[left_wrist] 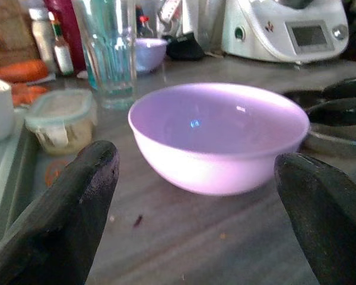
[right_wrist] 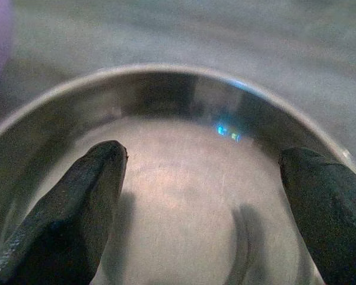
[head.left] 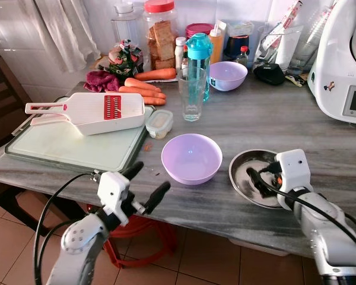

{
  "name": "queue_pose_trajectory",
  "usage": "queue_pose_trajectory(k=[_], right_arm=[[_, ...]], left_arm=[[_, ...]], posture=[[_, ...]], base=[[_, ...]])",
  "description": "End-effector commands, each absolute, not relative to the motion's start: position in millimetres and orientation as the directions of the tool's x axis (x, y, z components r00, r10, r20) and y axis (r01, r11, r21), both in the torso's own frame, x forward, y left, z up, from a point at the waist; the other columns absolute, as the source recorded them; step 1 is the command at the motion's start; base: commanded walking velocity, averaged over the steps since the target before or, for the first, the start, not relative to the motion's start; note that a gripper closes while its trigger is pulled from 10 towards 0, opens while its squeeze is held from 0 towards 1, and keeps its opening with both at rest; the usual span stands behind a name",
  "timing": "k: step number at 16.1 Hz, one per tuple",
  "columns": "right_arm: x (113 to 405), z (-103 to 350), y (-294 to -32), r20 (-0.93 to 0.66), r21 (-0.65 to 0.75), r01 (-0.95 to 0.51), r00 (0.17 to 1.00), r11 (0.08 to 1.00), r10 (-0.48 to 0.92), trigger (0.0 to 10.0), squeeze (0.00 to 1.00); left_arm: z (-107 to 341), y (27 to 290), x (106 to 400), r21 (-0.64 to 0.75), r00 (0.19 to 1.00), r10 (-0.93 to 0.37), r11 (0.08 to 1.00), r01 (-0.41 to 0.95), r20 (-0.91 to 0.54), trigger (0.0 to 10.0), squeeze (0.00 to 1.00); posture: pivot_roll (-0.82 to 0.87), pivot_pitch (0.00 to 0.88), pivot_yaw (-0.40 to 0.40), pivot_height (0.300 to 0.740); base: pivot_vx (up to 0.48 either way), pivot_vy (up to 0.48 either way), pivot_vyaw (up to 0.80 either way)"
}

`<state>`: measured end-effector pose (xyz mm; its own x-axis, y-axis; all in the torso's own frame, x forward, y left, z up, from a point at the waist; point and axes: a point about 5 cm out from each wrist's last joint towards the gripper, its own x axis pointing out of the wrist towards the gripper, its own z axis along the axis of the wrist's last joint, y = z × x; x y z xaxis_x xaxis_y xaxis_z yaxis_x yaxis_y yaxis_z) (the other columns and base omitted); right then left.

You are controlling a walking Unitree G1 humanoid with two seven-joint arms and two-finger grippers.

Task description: Setting the table

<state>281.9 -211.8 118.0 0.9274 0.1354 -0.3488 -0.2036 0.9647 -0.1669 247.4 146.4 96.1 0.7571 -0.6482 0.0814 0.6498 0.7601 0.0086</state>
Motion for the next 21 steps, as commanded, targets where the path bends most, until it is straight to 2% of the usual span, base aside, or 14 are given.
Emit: queue_pose_trajectory(k=[1,2,3,6,9,21], right_arm=[[279.4,117.5,-206.1,-0.372,-0.150,-0.246,0.911,0.958,0.176,10.0,0.13],[277.6,115.4,-204.1,-0.392,-0.126,-0.269,0.897,0.955,0.201,10.0,0.04],[276.4,114.1,-202.4,-0.406,-0.116,-0.287,0.887,0.951,0.218,10.0,0.00],[274.7,112.9,-196.4,-0.428,-0.081,-0.329,0.864,0.941,0.266,10.0,0.00],[276.9,113.1,-189.4,-0.431,-0.056,-0.353,0.852,0.934,0.297,10.0,0.00],[289.1,119.6,-157.6,-0.390,0.000,-0.427,0.833,0.904,0.393,10.0,0.00]], left_arm=[[99.5,151.2,247.4,0.015,0.753,-0.653,0.756,0.654,0.082,10.0,0.00],[99.7,152.2,247.7,0.018,0.753,-0.653,0.757,0.654,0.080,10.0,0.00],[99.7,152.4,247.7,0.015,0.748,-0.659,0.751,0.660,0.078,10.0,0.00],[98.7,154.2,245.7,0.002,0.706,-0.706,0.707,0.707,0.056,10.0,0.00],[97.2,160.3,244.5,0.010,0.705,-0.708,0.706,0.709,0.041,10.0,0.00],[95.4,158.3,244.2,-0.003,0.704,-0.709,0.705,0.709,0.046,10.0,0.00]], posture=[[0.02,0.041,0.063,0.740],[0.01,0.041,0.065,0.740],[0.02,0.042,0.065,0.740],[0.02,0.044,0.068,0.740],[0.02,0.048,0.069,0.740],[0.02,0.052,0.067,0.740]], base=[[0.000,0.000,0.00],[0.000,0.000,0.00],[0.000,0.000,0.00],[0.000,0.000,0.00],[0.000,0.000,0.00],[0.000,0.000,0.00]])
